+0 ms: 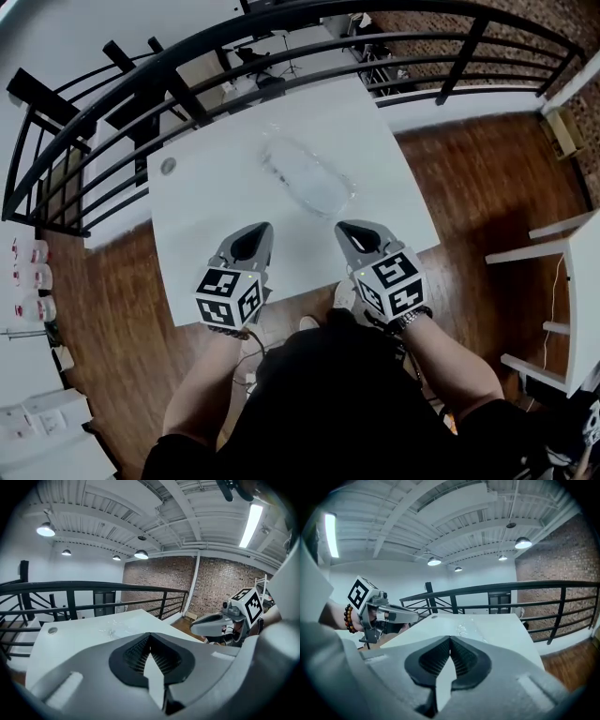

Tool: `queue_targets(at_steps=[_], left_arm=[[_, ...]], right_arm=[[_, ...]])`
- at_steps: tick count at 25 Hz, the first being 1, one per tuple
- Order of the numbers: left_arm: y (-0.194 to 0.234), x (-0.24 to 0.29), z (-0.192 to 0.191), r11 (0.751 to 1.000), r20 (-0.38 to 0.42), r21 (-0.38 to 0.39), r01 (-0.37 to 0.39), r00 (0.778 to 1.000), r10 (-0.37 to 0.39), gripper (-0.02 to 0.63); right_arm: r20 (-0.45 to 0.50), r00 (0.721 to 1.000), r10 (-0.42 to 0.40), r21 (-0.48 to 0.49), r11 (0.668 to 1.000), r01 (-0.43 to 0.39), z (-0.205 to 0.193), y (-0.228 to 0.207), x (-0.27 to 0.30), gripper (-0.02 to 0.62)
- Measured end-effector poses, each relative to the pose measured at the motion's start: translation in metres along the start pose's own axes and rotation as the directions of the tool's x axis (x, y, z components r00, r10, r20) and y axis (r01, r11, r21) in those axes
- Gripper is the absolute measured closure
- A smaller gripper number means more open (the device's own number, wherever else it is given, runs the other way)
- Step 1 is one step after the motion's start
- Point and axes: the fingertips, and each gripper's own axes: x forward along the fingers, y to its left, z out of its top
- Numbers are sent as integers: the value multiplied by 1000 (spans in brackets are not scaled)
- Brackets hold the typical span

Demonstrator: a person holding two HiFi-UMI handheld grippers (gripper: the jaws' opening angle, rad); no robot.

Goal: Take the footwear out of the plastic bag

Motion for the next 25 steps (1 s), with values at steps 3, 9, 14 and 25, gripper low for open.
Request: queue_targets(at_steps=[3,9,14,25], left_arm=[[10,16,6,1000,-28,7,-23,999,23,589],[35,37,30,997,-62,41,-68,996,71,589],[61,49,44,993,-80,78,-86,992,92,589],[138,111,52,993,-140,116,-35,989,51,587]], right_arm=[[-20,999,26,12,1000,-26,-3,-14,11,604],[-57,996,70,18,997,-69,-6,-35,27,604],[-83,994,76,19,997,-75,-9,-40,47,604],[-201,980,-6,34,999,13,-24,-54,94,578]])
